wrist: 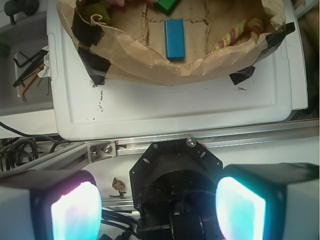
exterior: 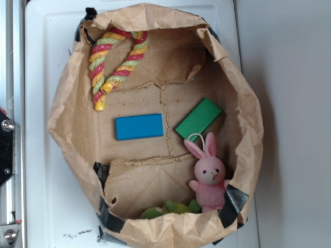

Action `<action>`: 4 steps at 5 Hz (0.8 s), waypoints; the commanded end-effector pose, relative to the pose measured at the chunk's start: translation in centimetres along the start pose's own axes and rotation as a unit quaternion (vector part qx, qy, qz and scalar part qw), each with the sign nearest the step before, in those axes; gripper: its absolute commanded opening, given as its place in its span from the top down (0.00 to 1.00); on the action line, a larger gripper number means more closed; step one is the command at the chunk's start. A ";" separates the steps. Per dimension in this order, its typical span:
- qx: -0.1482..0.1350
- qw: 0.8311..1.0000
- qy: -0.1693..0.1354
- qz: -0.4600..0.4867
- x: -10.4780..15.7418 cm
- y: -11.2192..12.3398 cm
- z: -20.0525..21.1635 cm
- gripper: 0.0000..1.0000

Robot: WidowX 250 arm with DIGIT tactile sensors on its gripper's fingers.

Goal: Grab the multicolored rope.

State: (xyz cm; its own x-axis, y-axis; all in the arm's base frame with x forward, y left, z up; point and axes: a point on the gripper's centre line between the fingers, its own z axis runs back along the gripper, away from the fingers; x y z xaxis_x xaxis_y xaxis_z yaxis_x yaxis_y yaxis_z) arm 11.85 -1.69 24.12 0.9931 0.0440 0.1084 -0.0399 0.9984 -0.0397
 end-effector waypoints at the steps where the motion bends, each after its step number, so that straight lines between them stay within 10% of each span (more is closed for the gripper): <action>1: 0.000 1.000 0.000 0.000 0.0 0.0 0.0 0.00; 4: 0.026 1.000 0.003 0.010 1.3 -0.7 -1.0 0.00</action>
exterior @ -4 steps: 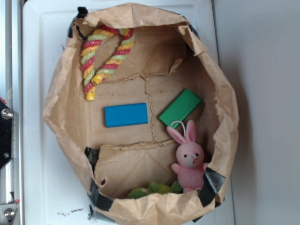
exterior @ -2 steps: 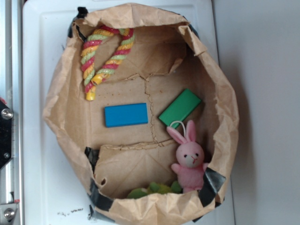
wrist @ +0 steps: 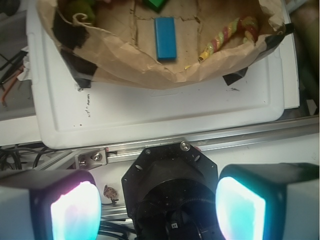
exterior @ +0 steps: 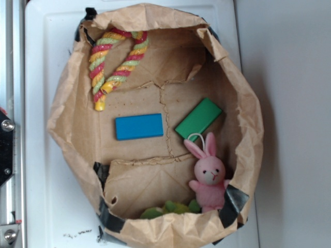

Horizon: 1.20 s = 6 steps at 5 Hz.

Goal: Grab the multicolored rope.

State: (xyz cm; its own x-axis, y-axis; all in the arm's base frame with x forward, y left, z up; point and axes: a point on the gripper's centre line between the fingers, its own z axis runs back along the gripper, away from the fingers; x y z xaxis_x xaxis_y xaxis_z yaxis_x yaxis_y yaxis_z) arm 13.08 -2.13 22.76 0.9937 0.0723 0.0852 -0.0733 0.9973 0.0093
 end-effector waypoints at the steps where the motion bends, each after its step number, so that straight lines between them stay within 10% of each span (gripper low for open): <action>1: 0.000 1.000 -0.009 -0.004 0.2 -0.2 0.5 0.00; 6: 0.007 0.996 -0.059 0.070 11.8 0.0 -5.3 0.00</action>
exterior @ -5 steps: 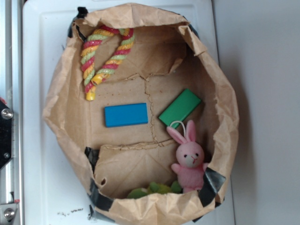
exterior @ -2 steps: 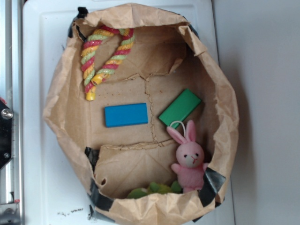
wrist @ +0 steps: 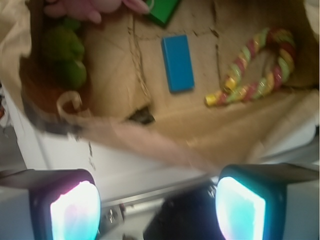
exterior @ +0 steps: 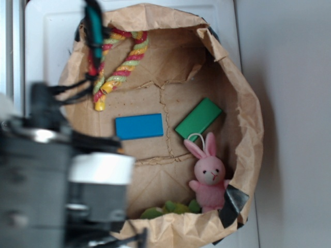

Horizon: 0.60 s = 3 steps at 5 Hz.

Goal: Grab the multicolored rope.

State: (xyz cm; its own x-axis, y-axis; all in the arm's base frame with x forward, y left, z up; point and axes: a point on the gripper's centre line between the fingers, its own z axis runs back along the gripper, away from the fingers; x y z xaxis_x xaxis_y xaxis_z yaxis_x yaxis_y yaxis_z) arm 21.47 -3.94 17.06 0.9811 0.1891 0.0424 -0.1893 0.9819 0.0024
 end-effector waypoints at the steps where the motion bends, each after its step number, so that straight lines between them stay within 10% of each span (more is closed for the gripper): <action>1: -0.004 0.996 -0.092 0.015 6.3 2.7 -0.1 0.00; 3: 0.005 0.995 -0.091 0.050 8.5 5.2 -0.3 0.00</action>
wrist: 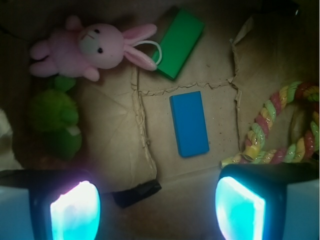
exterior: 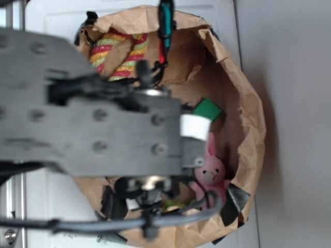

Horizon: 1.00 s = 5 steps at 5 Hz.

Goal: Grab the multicolored rope.

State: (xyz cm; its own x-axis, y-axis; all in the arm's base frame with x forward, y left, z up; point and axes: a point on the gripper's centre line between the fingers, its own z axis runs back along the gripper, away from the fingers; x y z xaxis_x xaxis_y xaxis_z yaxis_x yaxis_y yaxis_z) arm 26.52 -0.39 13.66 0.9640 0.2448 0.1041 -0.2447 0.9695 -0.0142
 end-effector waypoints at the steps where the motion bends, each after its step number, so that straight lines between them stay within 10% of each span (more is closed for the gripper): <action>1: -0.006 0.997 -0.068 0.034 3.4 3.6 4.0 0.00; 5: 0.037 0.978 -0.081 0.189 5.2 5.2 0.9 0.00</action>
State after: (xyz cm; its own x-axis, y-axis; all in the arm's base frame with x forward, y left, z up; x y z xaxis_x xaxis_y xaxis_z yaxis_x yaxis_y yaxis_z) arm 29.24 3.64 12.39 0.7813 0.6095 0.1341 -0.6068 0.7922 -0.0648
